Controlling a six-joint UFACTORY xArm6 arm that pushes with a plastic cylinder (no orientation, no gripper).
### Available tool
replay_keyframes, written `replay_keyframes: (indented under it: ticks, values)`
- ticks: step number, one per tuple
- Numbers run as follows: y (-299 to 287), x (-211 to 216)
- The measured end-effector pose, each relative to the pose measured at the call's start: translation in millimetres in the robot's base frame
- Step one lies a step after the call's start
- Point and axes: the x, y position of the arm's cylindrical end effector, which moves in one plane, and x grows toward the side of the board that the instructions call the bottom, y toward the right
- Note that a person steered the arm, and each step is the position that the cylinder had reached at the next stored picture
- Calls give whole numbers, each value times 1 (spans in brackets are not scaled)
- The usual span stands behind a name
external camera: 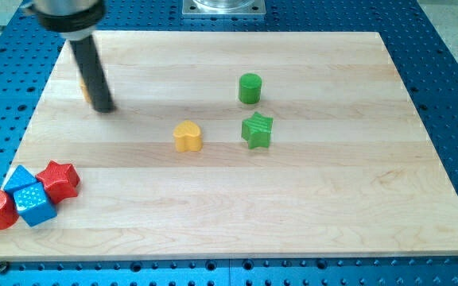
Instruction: Place the hexagon center left
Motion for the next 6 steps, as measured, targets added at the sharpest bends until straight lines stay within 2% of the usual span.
replay_keyframes:
  ticks: [1, 2, 3, 4, 5, 6]
  values:
    - [13, 4]
    - [50, -6]
    - [46, -48]
    - [4, -48]
    - [-11, -24]
    - [-5, -58]
